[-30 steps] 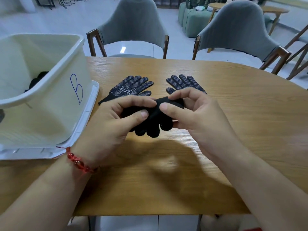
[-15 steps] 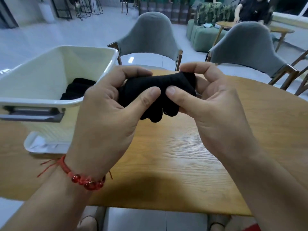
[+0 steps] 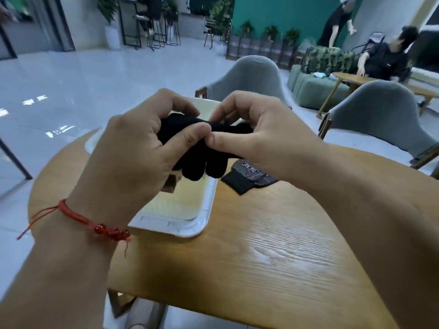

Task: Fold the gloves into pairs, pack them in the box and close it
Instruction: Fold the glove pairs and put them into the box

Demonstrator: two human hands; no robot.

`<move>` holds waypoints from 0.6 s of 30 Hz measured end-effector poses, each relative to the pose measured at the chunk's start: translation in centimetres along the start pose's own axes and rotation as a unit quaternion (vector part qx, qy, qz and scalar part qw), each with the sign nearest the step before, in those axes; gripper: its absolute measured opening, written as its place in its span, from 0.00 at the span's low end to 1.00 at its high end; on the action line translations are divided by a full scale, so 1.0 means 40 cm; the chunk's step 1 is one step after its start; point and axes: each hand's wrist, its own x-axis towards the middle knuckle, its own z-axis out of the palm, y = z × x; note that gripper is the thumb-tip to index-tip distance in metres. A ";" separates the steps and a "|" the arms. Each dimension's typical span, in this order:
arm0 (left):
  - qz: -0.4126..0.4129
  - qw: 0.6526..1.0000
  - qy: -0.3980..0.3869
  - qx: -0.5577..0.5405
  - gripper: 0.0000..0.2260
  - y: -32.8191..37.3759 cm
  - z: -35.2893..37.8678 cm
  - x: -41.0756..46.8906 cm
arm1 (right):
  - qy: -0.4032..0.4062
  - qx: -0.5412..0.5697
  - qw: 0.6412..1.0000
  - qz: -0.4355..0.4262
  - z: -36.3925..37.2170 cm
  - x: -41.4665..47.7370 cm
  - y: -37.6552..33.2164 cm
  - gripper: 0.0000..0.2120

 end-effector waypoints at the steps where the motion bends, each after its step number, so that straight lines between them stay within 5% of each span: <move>1: 0.003 1.000 0.011 0.013 0.09 -0.009 -0.009 0.005 | -0.037 -0.015 0.999 0.000 0.008 0.024 -0.013 0.08; 4: 0.044 0.988 0.070 0.128 0.13 -0.045 -0.041 0.025 | -0.118 -0.044 0.992 -0.016 0.045 0.097 -0.047 0.07; 9: -0.026 0.974 0.164 0.153 0.10 -0.107 -0.068 0.055 | -0.111 -0.176 0.978 -0.003 0.112 0.225 -0.037 0.08; 15: -0.028 0.972 0.151 0.180 0.26 -0.118 -0.070 0.052 | -0.366 -0.222 0.895 0.127 0.212 0.277 -0.042 0.07; 18: -0.032 0.971 0.151 0.184 0.26 -0.123 -0.072 0.052 | -0.400 -0.288 0.863 0.111 0.246 0.281 -0.052 0.10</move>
